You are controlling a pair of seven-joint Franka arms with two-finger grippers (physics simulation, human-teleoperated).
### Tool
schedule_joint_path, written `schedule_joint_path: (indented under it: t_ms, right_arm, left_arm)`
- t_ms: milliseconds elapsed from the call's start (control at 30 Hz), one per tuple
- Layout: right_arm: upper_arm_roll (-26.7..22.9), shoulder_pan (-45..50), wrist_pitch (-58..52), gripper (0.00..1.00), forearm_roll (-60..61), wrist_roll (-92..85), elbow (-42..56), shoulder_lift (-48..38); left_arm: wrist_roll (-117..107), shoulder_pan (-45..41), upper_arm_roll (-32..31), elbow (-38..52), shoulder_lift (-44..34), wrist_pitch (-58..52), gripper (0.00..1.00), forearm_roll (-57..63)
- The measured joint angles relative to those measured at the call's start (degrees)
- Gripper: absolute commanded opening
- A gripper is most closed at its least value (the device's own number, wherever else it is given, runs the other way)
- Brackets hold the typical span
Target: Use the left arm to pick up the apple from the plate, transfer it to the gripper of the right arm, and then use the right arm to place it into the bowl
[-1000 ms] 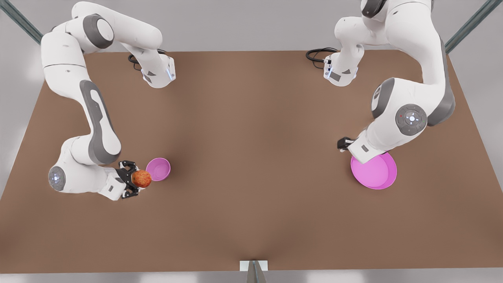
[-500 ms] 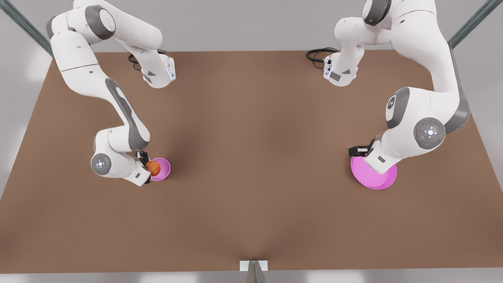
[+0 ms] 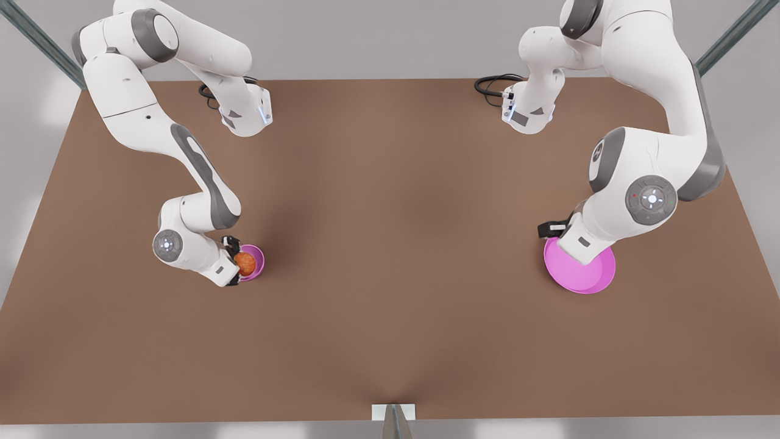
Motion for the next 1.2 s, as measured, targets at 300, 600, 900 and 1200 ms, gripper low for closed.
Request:
schedule_joint_path:
  t_ms: [300,600,900,1200]
  right_arm:
    - [0.1,0.0,1.0,1.0,-0.1,2.1,0.0,-0.1]
    - [0.0,0.1,1.5,1.0,0.1,3.4,-0.5,0.8]
    - [0.0,0.1,1.3,1.0,0.5,3.5,-0.7,0.7]
    - [0.2,0.0,-1.2,1.0,0.7,3.6,1.2,-3.0]
  left_arm:
    - [-0.9,0.0,0.0,0.0,0.0,-0.9,1.0,-0.2]
    - [-1.4,0.0,0.0,0.0,0.0,-1.1,1.0,-0.2]
    - [-1.7,0.1,0.0,0.0,0.0,-1.2,1.0,-0.2]
    - [-1.9,0.1,0.0,0.0,0.0,-1.2,1.0,-0.2]
